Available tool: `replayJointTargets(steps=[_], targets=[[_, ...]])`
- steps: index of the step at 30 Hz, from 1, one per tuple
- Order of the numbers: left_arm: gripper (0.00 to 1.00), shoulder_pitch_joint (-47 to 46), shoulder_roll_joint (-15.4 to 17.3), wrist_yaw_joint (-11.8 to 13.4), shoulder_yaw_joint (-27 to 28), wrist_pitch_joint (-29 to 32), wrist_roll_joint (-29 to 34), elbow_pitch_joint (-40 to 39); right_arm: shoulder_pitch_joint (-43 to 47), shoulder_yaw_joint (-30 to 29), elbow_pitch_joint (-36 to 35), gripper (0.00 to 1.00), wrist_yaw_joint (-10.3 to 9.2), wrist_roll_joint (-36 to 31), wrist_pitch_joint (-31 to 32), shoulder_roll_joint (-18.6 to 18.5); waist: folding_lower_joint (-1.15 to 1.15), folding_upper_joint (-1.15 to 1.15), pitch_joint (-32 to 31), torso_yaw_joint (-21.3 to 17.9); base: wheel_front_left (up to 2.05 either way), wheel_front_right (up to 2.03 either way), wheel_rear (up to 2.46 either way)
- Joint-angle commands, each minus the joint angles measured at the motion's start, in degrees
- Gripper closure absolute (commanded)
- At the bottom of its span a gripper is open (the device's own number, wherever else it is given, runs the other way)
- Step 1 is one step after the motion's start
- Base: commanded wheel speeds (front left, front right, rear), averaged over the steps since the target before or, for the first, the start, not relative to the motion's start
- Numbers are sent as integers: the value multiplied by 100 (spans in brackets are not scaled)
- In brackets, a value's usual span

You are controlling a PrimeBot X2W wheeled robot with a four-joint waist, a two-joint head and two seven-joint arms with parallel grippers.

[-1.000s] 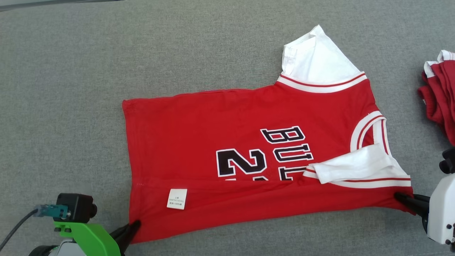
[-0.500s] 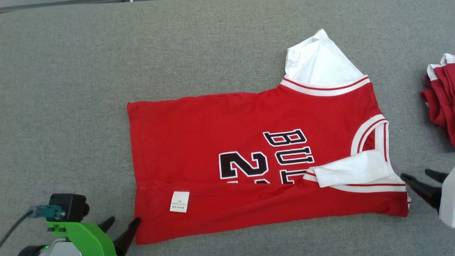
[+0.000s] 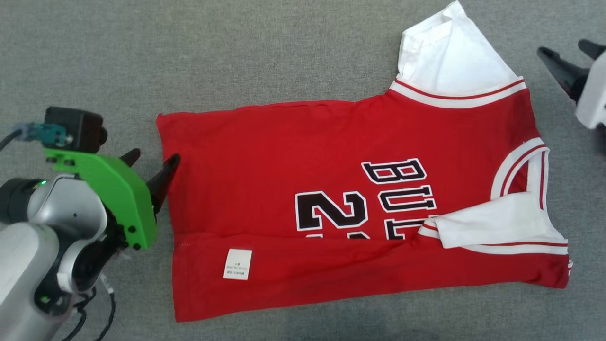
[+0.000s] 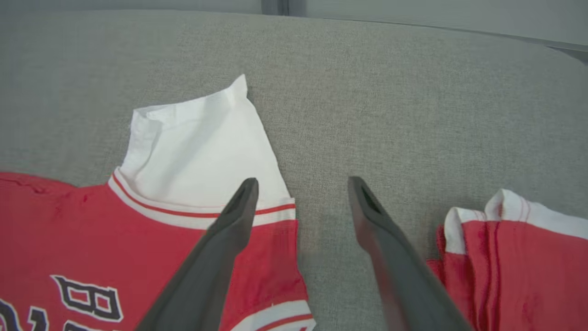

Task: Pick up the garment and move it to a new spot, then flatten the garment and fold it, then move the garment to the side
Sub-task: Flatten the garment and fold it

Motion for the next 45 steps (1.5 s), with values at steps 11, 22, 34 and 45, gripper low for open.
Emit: replayJointTargets(steps=[11, 22, 34, 45], targets=[[0, -1285, -711, -475, -652, 512, 455, 1232, -1735, 781, 1835, 0, 0, -562, -584, 481, 0, 64, 833, 477, 0, 0, 0], [100, -1560, -998, -700, -751, 475, 418, 1698, -1969, 1380, 2368, 100, 2, -204, -922, 503, 0, 64, 900, 476, 0, 0, 0], [100, -1128, -804, -790, -550, 115, 194, 1660, -1758, 1593, 2497, 100, 0, 586, -1825, 293, 0, 64, 124, 188, 0, 0, 0], [100, -185, -676, -604, -306, -658, 51, 1386, -376, 1492, 1239, 100, 0, 1495, -2488, -231, 0, 64, -730, -61, 0, 0, 0]])
